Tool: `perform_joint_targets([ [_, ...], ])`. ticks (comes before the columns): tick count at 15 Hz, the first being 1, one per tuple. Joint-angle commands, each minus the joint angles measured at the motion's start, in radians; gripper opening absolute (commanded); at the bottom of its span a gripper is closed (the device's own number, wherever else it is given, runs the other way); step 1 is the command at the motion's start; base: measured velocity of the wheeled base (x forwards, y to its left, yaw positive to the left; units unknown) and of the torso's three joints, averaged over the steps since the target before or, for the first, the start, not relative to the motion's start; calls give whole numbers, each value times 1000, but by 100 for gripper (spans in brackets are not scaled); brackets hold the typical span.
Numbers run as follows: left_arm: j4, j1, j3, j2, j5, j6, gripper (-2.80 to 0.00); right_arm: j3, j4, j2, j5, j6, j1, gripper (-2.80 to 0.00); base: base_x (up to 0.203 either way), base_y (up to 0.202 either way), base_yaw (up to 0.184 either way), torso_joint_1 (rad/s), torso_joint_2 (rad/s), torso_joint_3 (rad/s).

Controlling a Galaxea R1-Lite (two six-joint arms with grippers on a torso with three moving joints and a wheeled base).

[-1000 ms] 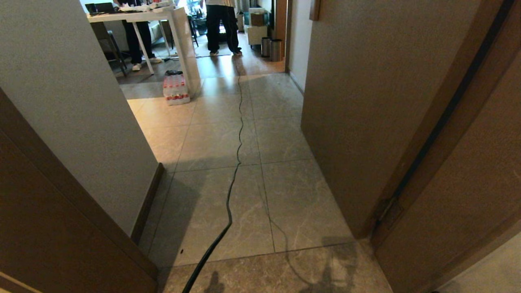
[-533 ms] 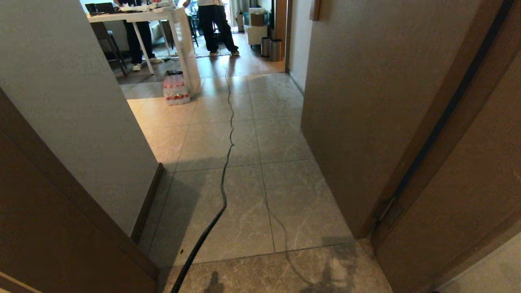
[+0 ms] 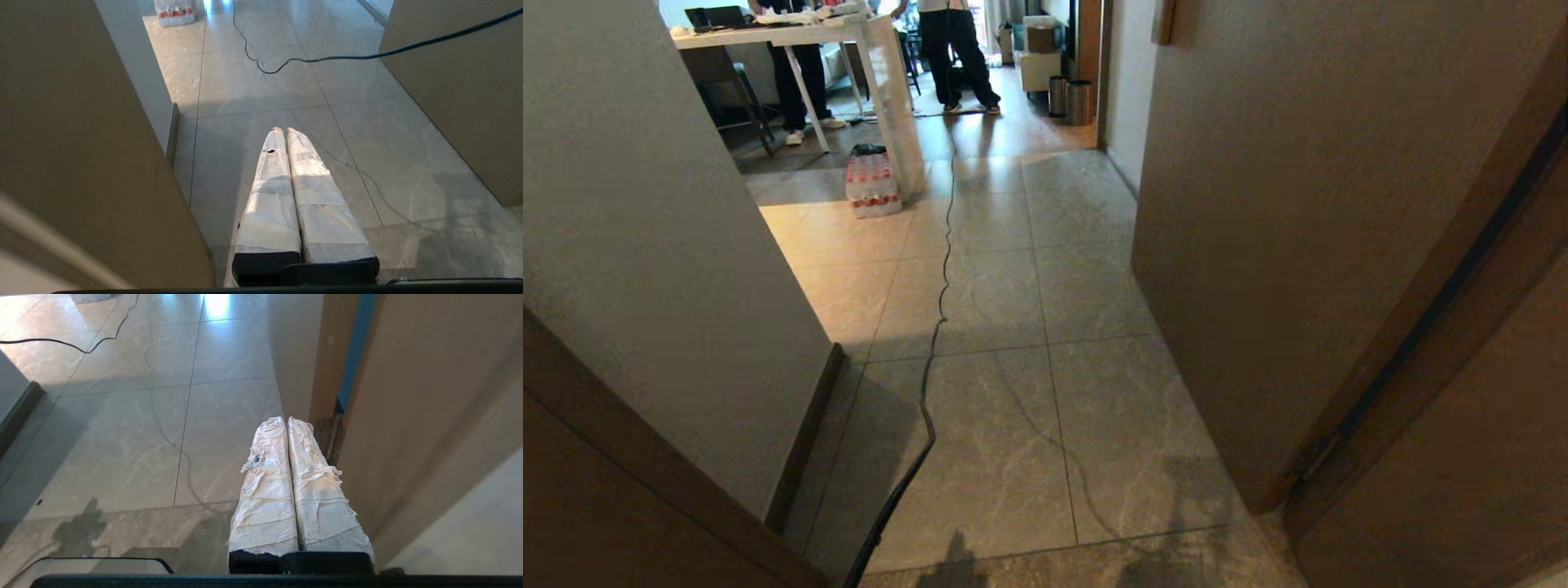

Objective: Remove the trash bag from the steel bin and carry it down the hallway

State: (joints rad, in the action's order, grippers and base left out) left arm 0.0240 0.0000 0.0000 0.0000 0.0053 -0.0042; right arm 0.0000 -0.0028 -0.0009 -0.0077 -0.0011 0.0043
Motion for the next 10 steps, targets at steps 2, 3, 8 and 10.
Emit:
perform_joint_targets([
  [2,1,0,11,0,1,2,-280,0,0,1,0,0,0,-280,36,0,-1,1,-1,1],
  [3,1,0,12,0,1,1,-280,0,0,1,0,0,0,-280,0,0,0,0,0,0],
  [8,1,0,12,0,1,0,-280,0,0,1,0,0,0,-280,149,0,1,3,3,2],
  [10,1,0,11,0,1,0,-280,0,0,1,0,0,0,-280,198,0,2,2,3,-3],
])
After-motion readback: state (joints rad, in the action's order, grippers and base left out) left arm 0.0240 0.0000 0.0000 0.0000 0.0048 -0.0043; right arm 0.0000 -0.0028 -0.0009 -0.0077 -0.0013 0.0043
